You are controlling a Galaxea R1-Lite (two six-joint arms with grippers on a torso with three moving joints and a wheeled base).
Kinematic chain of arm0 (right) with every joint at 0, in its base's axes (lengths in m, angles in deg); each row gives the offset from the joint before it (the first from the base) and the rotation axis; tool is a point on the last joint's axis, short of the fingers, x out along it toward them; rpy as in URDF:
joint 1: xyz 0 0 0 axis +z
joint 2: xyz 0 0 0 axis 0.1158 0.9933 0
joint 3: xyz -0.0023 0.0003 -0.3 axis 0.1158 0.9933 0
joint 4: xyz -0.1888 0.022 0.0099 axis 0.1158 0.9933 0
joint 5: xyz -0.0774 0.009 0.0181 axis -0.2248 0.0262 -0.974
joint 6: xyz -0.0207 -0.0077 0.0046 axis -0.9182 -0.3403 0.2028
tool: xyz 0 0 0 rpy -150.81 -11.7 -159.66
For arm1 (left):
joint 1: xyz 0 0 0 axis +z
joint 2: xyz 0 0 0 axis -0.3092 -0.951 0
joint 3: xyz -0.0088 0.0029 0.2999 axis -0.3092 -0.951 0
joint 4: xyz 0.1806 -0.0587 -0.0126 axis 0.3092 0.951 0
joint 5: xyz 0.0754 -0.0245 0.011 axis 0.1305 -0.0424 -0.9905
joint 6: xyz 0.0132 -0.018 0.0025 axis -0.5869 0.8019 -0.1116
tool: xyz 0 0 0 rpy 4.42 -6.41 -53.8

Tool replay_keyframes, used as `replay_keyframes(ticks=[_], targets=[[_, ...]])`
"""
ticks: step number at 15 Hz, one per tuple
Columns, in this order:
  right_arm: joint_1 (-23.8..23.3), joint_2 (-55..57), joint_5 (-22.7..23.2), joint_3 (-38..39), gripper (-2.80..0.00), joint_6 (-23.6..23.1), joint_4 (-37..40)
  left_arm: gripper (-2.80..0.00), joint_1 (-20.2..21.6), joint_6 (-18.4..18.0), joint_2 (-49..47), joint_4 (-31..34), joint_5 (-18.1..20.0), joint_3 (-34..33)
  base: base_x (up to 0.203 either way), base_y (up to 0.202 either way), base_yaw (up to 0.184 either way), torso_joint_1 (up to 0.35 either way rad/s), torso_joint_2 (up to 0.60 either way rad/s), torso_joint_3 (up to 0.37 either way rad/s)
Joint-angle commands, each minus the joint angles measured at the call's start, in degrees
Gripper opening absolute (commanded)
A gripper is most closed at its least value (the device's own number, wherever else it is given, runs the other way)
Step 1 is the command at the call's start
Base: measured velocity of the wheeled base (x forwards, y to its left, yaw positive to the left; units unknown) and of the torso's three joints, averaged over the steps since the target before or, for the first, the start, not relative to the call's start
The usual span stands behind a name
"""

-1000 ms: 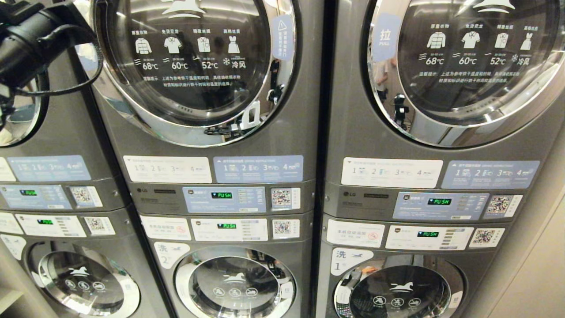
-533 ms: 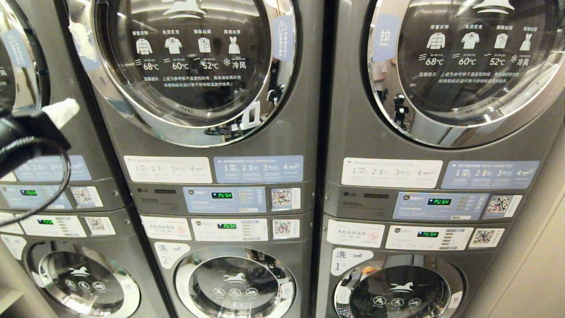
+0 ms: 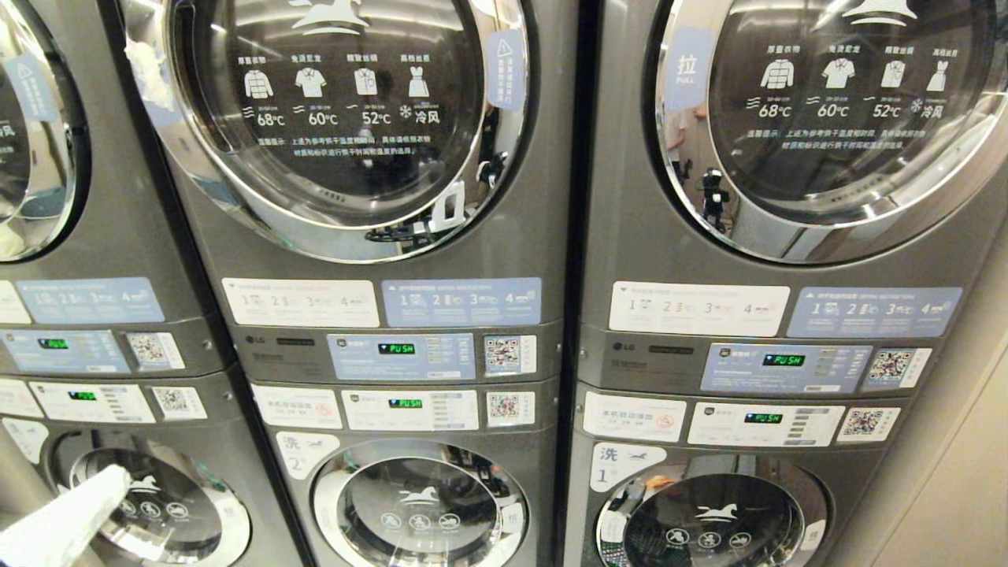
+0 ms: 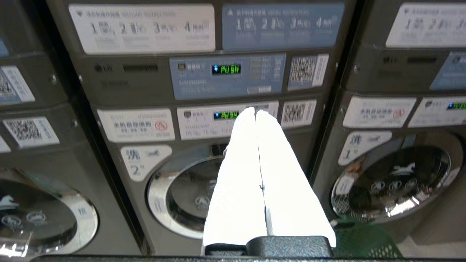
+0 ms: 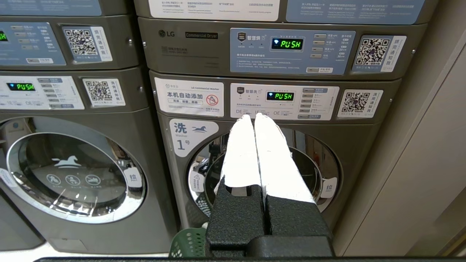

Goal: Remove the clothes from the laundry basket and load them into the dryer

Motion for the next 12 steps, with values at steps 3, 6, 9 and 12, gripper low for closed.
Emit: replay_keyframes(ticks=[3, 6, 9, 12], targets=[[0.00, -0.02, 0.00, 0.00, -2.80, -0.02, -0.06, -2.80, -1.00, -0.61, 17.13, 12.65, 0.05, -3.38, 0.000, 0.000, 0.000, 0.000, 0.00, 0.000], [0.00, -0.02, 0.00, 0.00, -2.80, -0.02, -0.08, -2.80, -1.42, -1.35, 28.29, 23.48, -0.45, -3.56, 0.000, 0.000, 0.000, 0.000, 0.00, 0.000], [0.00, -0.02, 0.00, 0.00, -2.80, -0.02, 0.01, -2.80, -1.04, -1.92, 33.75, 29.39, -8.29, -3.75, 0.000, 0.000, 0.000, 0.000, 0.00, 0.000], [0.00, 0.04, 0.00, 0.00, -2.80, -0.02, 0.01, -2.80, -0.85, -3.57, 39.90, 33.65, -8.28, -3.48, 0.000, 0.000, 0.000, 0.000, 0.00, 0.000]])
